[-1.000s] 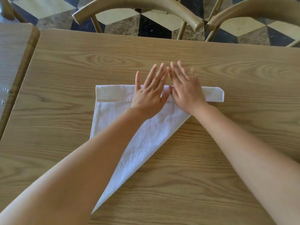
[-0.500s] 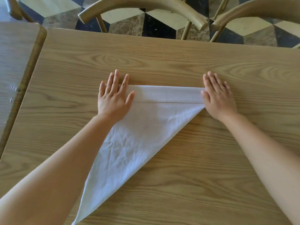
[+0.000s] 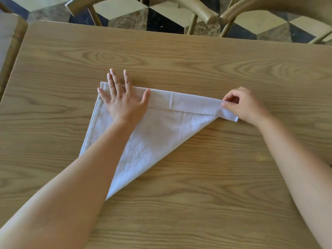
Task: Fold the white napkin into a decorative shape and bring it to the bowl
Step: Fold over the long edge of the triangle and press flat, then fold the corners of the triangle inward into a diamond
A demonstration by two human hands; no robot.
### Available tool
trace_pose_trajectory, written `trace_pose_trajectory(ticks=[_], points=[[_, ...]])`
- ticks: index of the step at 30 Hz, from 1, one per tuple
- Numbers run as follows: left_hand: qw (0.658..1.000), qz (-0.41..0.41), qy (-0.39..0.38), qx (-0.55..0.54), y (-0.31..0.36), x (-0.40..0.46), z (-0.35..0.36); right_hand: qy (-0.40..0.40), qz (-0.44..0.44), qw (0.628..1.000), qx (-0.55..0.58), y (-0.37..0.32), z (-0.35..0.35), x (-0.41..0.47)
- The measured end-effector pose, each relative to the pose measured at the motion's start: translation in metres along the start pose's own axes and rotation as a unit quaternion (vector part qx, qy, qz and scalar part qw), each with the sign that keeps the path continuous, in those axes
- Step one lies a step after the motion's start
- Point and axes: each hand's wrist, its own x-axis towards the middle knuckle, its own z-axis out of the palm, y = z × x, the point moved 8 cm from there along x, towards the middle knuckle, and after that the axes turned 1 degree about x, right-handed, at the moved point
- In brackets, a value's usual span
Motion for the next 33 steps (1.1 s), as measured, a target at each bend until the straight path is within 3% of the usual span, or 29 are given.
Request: trace_pose_trajectory(ticks=[5,11,18,24,28,33], points=[[0.995,0.098,-0.007,0.011,0.022,-0.015,0.0,-0.05,0.041,0.998,0.011,0.022,-0.002,-0.069],[0.97,0.237,-0.024,0.04,0.055,-0.05,0.01,-0.016,0.127,0.991,0.025,0.047,0.012,-0.181],[0.937,0.339,-0.046,0.071,0.079,-0.096,0.021,-0.002,0.104,0.994,0.033,0.05,0.029,-0.269],[0.95,0.312,-0.026,0.006,0.093,-0.149,0.013,-0.041,-0.01,0.999,-0.004,0.036,0.028,-0.282],[0.945,0.322,-0.051,-0.026,0.117,-0.223,0.031,-0.076,0.003,0.997,0.028,0.039,0.019,-0.286],[0.953,0.297,-0.049,-0.015,0.117,-0.234,0.045,-0.073,-0.029,0.995,0.061,0.023,-0.003,-0.279]])
